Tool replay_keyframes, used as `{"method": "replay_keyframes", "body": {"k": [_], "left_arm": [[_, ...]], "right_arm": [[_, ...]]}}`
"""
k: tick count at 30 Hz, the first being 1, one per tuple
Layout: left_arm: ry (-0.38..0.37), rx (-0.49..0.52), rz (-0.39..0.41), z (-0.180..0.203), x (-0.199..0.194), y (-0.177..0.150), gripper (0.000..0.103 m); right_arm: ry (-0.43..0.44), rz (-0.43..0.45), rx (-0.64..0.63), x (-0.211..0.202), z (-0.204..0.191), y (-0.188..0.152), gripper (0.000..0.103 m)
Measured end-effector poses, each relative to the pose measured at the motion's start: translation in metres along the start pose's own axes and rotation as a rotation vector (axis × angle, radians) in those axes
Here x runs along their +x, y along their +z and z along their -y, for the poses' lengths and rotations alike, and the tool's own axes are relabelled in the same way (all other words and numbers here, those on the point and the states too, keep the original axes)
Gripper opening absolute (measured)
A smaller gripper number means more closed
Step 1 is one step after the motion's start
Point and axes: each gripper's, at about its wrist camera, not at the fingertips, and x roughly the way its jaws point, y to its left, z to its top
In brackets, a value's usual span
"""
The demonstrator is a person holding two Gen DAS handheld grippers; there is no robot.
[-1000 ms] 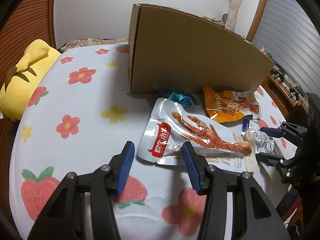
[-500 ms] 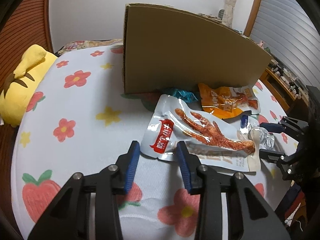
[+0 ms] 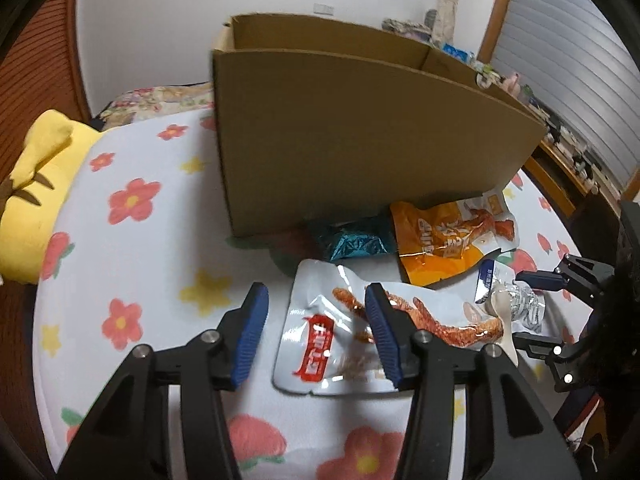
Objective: Organize snacks
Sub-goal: 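Lower the left tool onto the chicken-feet packet while the right tool lowers onto the white pouch, then close the left tool on the chicken-feet packet while the right tool grips the white pouch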
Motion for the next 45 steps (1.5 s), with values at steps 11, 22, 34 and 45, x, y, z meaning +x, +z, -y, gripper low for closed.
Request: {"method": "replay_keyframes", "body": {"k": [11, 22, 34, 45], "left_arm": [[-0.060, -0.009, -0.071, 0.002, 0.020, 0.003, 0.052], [-0.070, -0.049, -0.081, 0.001, 0.001, -0.020, 0.052], [-0.026, 0.029, -0.006, 0.015, -0.034, -0.036, 0.052], [-0.051, 0.308, -0.046, 0.080, -0.020, -0.029, 0.061]], "right_arm": [[0.001, 0.001, 0.000, 0.000, 0.000, 0.000, 0.066], [0.000, 0.001, 0.000, 0.000, 0.000, 0.001, 0.065], [-0.001, 0.001, 0.000, 0.000, 0.000, 0.001, 0.065], [-0.015, -0.010, 0.008, -0.002, 0.005, -0.001, 0.062]]}}
